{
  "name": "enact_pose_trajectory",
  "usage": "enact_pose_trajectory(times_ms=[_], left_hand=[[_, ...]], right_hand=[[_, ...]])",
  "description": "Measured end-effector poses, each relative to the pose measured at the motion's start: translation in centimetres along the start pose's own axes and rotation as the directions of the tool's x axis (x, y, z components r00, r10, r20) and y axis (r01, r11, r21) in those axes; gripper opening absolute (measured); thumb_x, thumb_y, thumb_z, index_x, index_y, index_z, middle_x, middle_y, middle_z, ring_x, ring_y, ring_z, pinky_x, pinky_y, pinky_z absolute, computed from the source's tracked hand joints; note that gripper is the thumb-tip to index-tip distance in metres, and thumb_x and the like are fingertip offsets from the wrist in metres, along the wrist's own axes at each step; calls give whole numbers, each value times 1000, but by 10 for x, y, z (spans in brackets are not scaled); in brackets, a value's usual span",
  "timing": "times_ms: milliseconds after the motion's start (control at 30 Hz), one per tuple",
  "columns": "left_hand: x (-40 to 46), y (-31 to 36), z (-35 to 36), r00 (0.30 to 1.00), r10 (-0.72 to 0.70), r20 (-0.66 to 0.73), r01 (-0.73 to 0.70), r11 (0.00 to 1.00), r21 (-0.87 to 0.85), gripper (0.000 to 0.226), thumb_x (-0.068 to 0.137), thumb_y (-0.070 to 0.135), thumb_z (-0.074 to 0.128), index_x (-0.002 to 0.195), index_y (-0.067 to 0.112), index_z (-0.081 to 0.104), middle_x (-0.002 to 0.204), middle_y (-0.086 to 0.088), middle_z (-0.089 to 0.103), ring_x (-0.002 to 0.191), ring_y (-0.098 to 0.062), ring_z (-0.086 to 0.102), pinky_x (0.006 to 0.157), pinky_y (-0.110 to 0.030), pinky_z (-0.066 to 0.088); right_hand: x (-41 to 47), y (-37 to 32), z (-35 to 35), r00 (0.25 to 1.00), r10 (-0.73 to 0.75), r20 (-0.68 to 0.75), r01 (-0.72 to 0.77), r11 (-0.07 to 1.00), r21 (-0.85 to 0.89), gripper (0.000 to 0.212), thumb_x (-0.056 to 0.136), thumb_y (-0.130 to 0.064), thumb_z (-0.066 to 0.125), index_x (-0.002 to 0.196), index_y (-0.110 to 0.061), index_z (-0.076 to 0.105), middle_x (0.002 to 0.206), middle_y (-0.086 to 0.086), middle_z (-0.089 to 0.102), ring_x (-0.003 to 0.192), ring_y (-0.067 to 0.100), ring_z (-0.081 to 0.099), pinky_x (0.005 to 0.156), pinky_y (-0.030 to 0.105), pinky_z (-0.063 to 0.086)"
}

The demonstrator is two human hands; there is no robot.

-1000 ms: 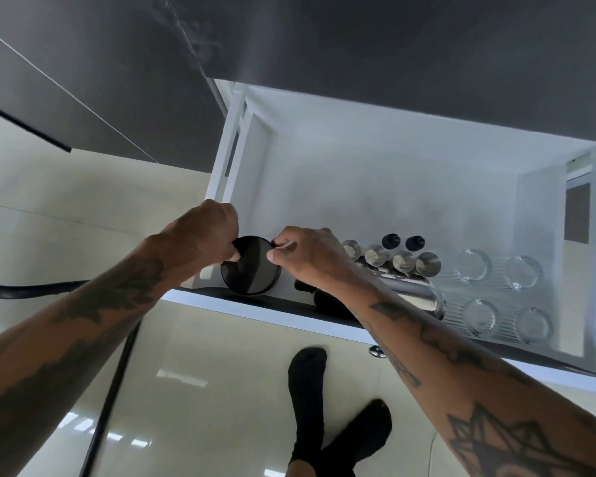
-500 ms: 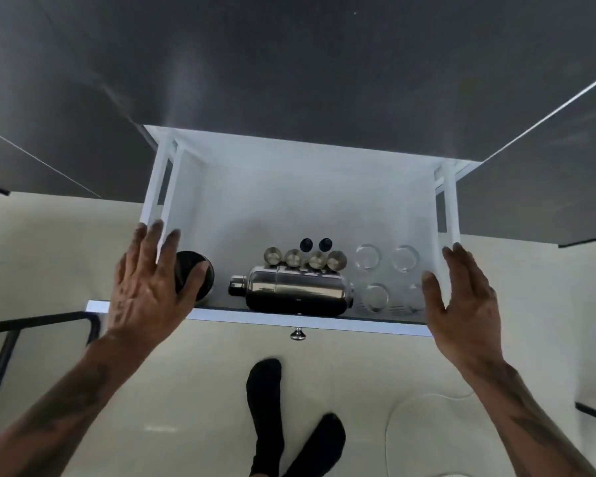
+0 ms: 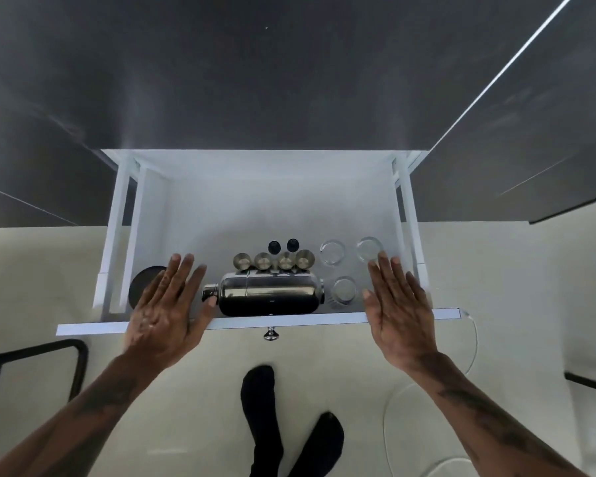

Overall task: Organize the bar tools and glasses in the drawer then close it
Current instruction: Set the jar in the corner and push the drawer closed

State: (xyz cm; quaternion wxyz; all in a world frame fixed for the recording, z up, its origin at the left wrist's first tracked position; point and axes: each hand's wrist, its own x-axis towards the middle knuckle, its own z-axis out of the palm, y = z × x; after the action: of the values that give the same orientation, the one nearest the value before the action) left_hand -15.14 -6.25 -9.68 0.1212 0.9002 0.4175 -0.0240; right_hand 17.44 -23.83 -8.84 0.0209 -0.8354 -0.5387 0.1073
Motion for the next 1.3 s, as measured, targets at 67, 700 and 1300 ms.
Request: enact_pose_trajectory(times_ms=[67, 700, 1300], left_hand=[[3, 2, -3, 1000, -2, 5, 2, 1000, -7, 71, 99, 56, 20, 147, 8, 40, 158, -17, 29, 149, -32, 22, 119, -47, 24], [70, -8, -16, 998, -44, -45, 45, 999, 21, 69, 98, 53, 23, 140, 6, 51, 150, -17, 43, 145, -31, 32, 117, -46, 31], [98, 7, -16, 988, -81, -133, 82, 997, 4, 53, 102, 32, 25, 129, 2, 60, 137, -19, 59, 138, -33, 45, 113, -49, 32]], right_hand=[[1, 0, -1, 1000, -1, 7, 1, 1000, -3, 60, 102, -41, 11, 149, -13, 35, 158, 6, 31, 147, 27, 28, 117, 42, 29], [83, -32, -14, 984, -163, 68, 165, 986, -31, 62, 97, -34, 10, 151, -12, 32, 159, 6, 27, 148, 23, 26, 120, 39, 25], [125, -95, -8, 974, -157, 164, 158, 987, 8, 54, 105, -36, 18, 155, -18, 16, 164, 0, 10, 152, 15, 7, 124, 36, 12]])
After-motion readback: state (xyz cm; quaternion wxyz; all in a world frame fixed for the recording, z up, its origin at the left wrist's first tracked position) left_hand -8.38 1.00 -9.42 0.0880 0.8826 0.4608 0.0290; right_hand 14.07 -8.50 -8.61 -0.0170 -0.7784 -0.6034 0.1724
